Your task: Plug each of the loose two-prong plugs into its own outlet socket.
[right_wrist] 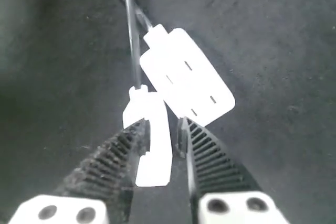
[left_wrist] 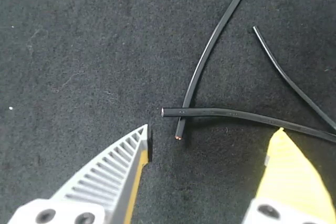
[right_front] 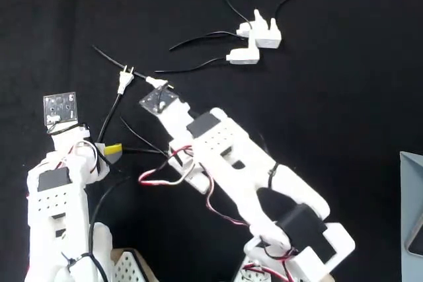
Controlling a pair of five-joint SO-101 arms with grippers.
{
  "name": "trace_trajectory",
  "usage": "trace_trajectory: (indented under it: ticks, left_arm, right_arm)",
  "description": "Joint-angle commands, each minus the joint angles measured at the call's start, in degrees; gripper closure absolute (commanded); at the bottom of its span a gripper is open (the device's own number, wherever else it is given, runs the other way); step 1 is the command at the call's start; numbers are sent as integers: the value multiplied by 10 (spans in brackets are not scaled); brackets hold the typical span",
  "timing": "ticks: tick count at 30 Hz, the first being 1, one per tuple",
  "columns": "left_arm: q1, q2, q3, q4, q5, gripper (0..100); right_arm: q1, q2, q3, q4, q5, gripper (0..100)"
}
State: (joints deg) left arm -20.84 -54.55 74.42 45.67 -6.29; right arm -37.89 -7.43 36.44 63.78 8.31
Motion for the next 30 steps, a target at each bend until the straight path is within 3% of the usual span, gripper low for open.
trace_trajectory:
  ticks: [1, 7, 11, 16, 22, 27, 30]
  left_arm:
    - [5, -9, -5, -11, 2, 650]
    - [4, -10, -5, -11, 2, 650]
    - [4, -10, -5, -11, 2, 650]
    - [3, -10, -6, -11, 4, 650]
    - [-31, -11, -12, -12, 7, 650]
    - [-35, -11, -18, -14, 31, 650]
    - [-44, -11, -14, -32, 34, 650]
  right_arm:
    - [-23, -19, 30, -7, -4, 907]
    - [-112, -23, 67, -2, -4, 907]
    - [-124, -26, 32, 40, -4, 907]
    - [-54, -60, -60, 81, -3, 907]
    - [43, -63, -158, -3, 0, 897]
    - [68, 17, -223, -47, 1, 760]
    - [66, 95, -261, -82, 19, 737]
